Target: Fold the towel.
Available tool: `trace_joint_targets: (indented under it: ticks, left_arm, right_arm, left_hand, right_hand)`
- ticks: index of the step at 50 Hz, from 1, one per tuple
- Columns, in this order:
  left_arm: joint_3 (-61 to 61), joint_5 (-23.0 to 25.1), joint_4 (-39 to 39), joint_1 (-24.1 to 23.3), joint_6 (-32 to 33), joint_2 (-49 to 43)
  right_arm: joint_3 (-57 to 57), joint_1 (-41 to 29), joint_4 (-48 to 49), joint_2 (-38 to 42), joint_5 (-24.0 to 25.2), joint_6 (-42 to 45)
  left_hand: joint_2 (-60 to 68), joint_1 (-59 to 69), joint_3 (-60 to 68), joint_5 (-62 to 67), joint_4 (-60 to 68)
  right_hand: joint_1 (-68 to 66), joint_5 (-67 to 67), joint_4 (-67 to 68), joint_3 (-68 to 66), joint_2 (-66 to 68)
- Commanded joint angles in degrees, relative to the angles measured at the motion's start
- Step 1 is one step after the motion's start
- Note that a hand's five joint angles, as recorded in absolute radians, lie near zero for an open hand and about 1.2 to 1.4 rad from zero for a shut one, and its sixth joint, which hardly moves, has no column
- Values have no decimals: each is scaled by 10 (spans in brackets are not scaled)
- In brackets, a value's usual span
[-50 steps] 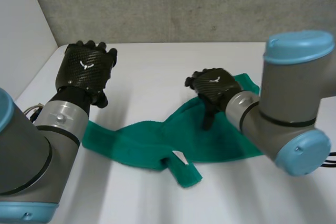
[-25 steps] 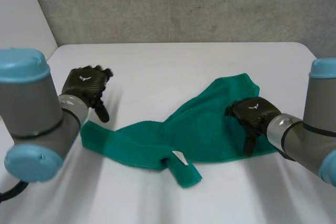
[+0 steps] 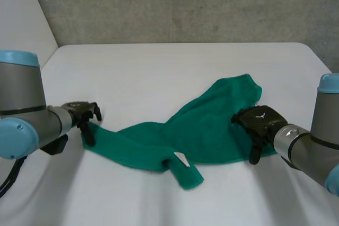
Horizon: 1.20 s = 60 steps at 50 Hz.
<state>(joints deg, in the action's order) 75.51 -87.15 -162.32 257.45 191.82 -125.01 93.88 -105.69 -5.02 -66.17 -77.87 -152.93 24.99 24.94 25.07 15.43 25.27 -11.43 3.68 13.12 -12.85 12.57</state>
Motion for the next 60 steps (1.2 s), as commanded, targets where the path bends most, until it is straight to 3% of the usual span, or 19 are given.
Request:
trace_joint_targets:
  ticks: [1,4,9,26,34,40,47,58,60]
  left_arm:
    - [17,0,-2,-5,19,-2]
    - [23,0,-3,-6,19,-2]
    - [27,-3,-19,-9,18,9]
    - [54,-7,-126,-44,9,155]
    - [47,-7,-155,-90,7,210]
    - [47,-7,-188,-137,3,269]
    - [45,-7,-222,-164,-24,324]
    - [18,-8,-229,-199,-32,346]
    - [10,-8,-229,-215,-32,346]
  right_arm:
    - [2,2,2,0,0,1]
    - [3,2,5,0,0,1]
    - [3,2,7,0,-1,0]
    - [-12,51,-12,-3,0,-12]
    - [-12,65,-53,2,76,-95]
    - [-7,62,-42,3,98,-167]
    - [10,13,17,3,99,-275]
    - [-2,-63,62,27,93,-320]
    - [-9,-80,74,39,85,-325]
  left_hand:
    - [56,56,55,51,53]
    - [106,106,105,102,103]
    - [549,550,549,545,547]
    - [550,551,549,546,547]
    - [550,551,549,546,547]
    - [550,551,549,546,547]
    - [550,551,549,546,547]
    - [550,551,549,546,547]
    - [550,551,549,546,547]
  right_hand:
    - [-47,25,30,-33,36]
    - [-47,25,30,-33,36]
    - [-49,26,32,-35,37]
    - [-44,21,27,-30,32]
    - [-50,28,33,-36,39]
    - [-55,33,39,-41,44]
    - [-57,35,40,-43,46]
    - [-76,53,59,-61,64]
    - [-149,127,132,-135,138]
